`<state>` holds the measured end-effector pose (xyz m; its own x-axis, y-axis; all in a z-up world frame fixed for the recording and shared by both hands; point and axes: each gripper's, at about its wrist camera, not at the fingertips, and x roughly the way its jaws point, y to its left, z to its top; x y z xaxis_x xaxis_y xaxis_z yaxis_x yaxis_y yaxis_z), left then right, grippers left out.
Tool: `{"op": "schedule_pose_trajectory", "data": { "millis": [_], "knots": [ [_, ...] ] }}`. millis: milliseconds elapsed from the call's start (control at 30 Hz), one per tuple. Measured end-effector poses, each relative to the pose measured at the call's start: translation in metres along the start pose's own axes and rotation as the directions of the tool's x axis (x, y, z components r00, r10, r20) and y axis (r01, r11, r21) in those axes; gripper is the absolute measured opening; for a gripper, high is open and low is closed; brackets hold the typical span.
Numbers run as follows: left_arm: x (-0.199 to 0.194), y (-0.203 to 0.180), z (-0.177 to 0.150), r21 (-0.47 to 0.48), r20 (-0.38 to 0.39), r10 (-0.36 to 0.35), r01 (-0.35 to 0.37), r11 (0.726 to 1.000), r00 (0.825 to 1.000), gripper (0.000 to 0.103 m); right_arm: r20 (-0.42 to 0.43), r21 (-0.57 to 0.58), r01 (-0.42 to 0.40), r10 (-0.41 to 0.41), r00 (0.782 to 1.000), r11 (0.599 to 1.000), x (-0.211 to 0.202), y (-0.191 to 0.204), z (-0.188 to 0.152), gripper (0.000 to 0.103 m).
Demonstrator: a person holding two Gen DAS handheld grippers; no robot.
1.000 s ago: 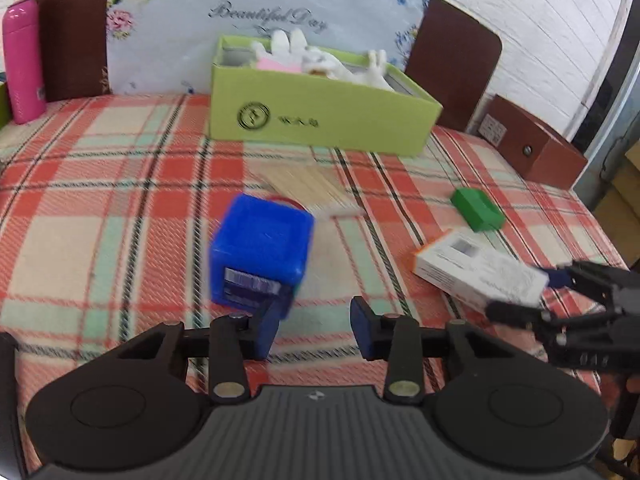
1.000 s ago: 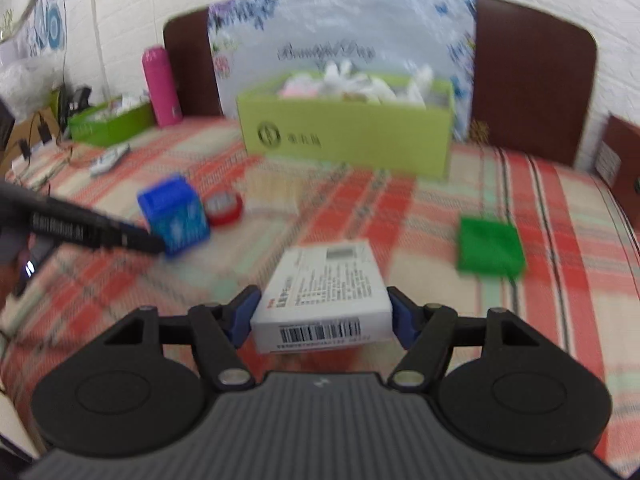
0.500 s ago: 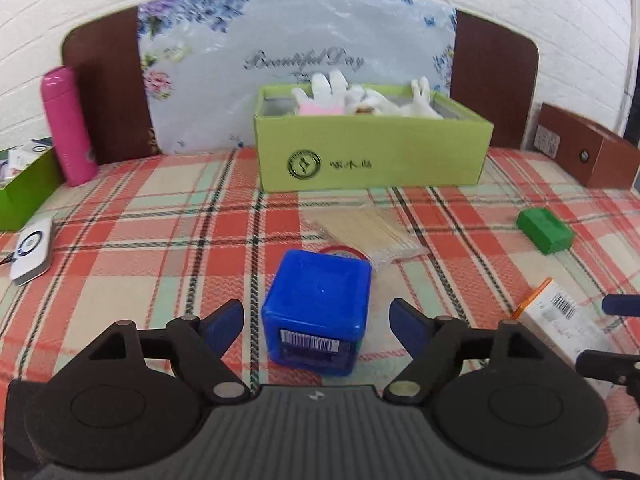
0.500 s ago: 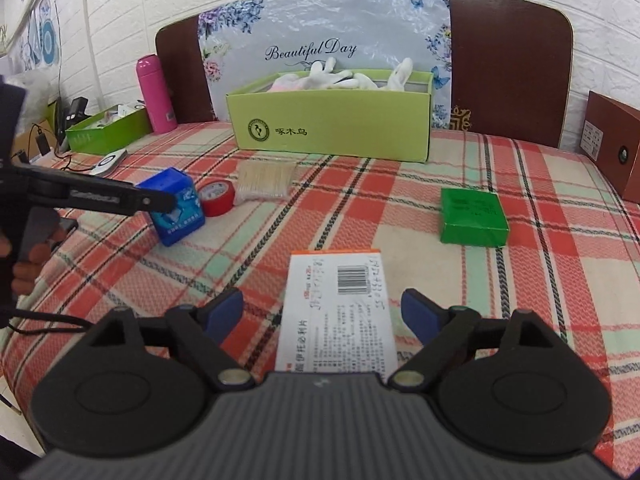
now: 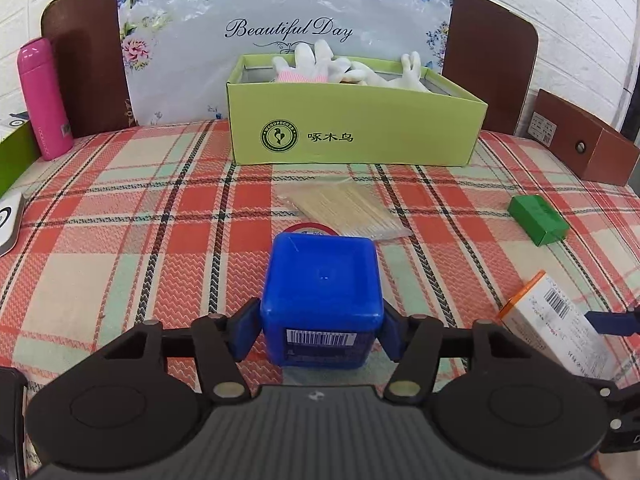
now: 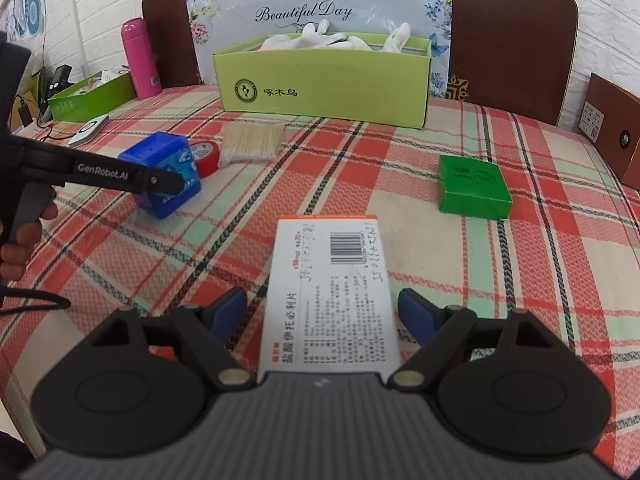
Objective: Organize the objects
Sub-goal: 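Grasp the white medicine box with the right tool while the left grasps the blue container, then carry the medicine box and blue container into the lime-green box and release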
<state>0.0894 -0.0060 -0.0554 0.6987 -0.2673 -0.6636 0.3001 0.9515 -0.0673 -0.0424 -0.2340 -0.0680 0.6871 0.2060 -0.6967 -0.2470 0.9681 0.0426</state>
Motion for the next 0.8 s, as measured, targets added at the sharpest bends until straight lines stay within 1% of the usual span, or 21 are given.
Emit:
{"op": "schedule_pose_trajectory", "data": {
  "millis": [67,100,133,167,300,367,433,600,700,800],
  "knots": [
    [0.000,-0.002,-0.001,0.009,0.002,0.008,-0.008,1.000,1.000,0.063,-0.005,0.002,0.004,-0.004,1.000,1.000,0.002,-0.001,0.001,0.078],
    [0.001,-0.003,-0.001,0.015,-0.002,0.008,-0.008,1.000,1.000,0.063,-0.008,0.003,0.008,-0.008,1.000,1.000,0.003,-0.001,0.001,0.075],
    [0.001,-0.003,-0.001,0.015,-0.007,-0.002,0.002,1.000,1.000,0.058,-0.013,0.005,0.009,-0.009,1.000,1.000,0.004,-0.001,0.001,0.072],
    [0.001,-0.002,-0.001,0.010,-0.008,-0.005,0.005,1.000,1.000,0.058,-0.017,0.008,0.010,-0.010,1.000,1.000,0.005,-0.001,0.001,0.066],
    [-0.004,-0.001,0.000,-0.002,-0.015,-0.021,0.021,1.000,1.000,0.058,-0.015,-0.009,0.017,-0.017,1.000,1.000,0.006,0.001,0.000,0.065],
    [-0.011,-0.003,0.003,-0.003,-0.007,-0.048,0.048,0.999,0.999,0.058,-0.015,0.008,-0.010,0.011,1.000,1.000,0.005,0.000,0.003,0.065],
    [-0.021,-0.006,0.008,0.001,0.011,-0.075,0.075,0.997,0.997,0.058,0.003,0.026,-0.047,0.047,0.999,0.999,0.001,-0.002,0.009,0.065],
    [-0.045,-0.012,0.038,0.026,0.092,-0.143,0.141,0.990,0.985,0.058,0.090,-0.001,-0.076,0.076,0.993,0.997,-0.011,-0.003,0.042,0.065],
    [-0.051,-0.014,0.064,0.033,0.144,-0.164,0.161,0.986,0.976,0.058,0.153,-0.025,-0.074,0.077,0.985,0.997,-0.015,-0.004,0.071,0.065],
    [-0.050,-0.016,0.094,0.039,0.191,-0.189,0.185,0.982,0.963,0.058,0.221,-0.047,-0.069,0.077,0.972,0.997,-0.015,-0.005,0.104,0.065]
  ]
}}
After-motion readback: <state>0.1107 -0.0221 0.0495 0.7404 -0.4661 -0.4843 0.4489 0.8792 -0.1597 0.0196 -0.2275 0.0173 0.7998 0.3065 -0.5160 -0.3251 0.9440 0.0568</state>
